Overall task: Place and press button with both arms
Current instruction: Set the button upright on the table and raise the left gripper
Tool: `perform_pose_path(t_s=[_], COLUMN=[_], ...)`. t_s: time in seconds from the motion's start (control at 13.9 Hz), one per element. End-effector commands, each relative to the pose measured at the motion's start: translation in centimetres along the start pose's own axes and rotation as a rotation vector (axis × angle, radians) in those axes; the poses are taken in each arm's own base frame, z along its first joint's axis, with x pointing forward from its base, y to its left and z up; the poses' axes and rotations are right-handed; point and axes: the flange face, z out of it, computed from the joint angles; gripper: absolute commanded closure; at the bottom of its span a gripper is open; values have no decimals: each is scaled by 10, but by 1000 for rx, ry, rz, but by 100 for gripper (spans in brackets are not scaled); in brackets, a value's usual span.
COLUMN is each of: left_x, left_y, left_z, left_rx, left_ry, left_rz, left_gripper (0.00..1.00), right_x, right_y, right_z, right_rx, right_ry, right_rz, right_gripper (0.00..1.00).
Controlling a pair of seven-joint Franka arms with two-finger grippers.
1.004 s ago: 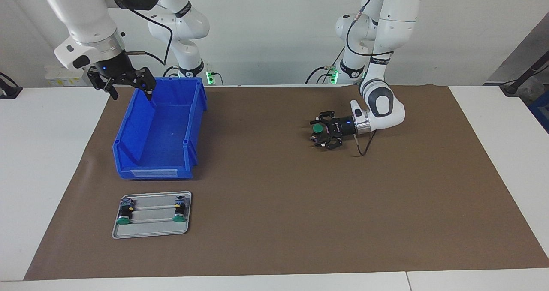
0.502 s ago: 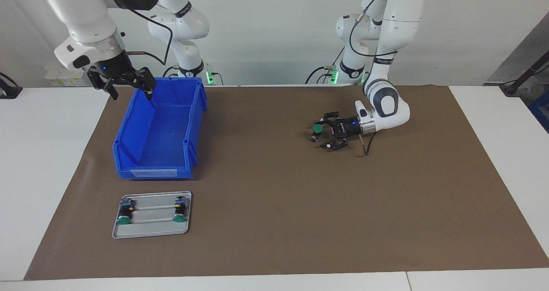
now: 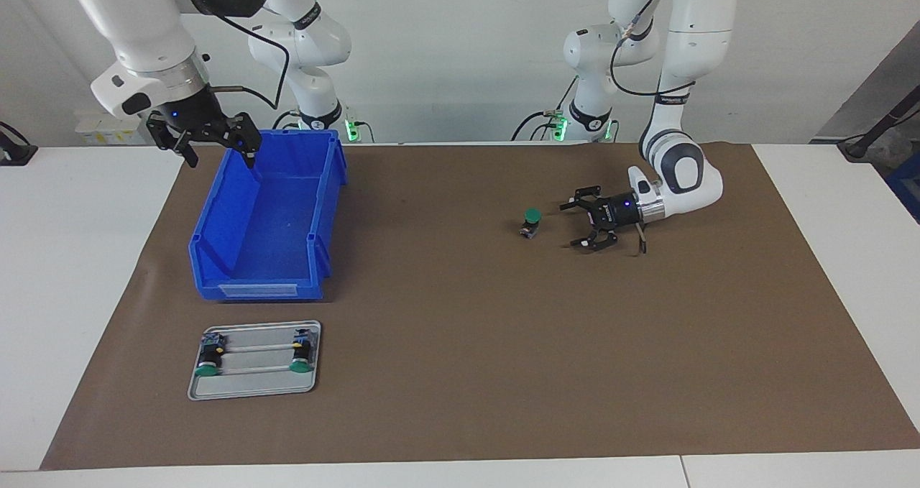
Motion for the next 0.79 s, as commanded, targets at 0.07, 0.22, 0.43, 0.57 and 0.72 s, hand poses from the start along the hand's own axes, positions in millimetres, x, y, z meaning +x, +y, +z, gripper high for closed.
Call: perform_pose_path(t_s=[0.07, 0.22, 0.43, 0.57, 0.72], left_x=[21, 47, 99, 138, 196], left_y=[-26, -46, -78, -93, -104], left_z=[-38, -50, -66, -82, -89], left_rx=[51, 78, 126, 143, 145], left_ry=[10, 11, 10, -86, -270], left_rz=[-23, -77, -182, -225, -278], left_gripper=[0, 0, 0, 0, 0], right_x=[-6, -6, -6, -6, -6], right_y=[-2, -2, -2, -2, -2], right_z=[-3, -3, -3, -3, -3], right_rx=[12, 12, 12, 12, 13], right_ry=[-5, -5, -5, -5, -5], right_rz=[9, 9, 9, 9, 9], right_gripper=[0, 0, 0, 0, 0])
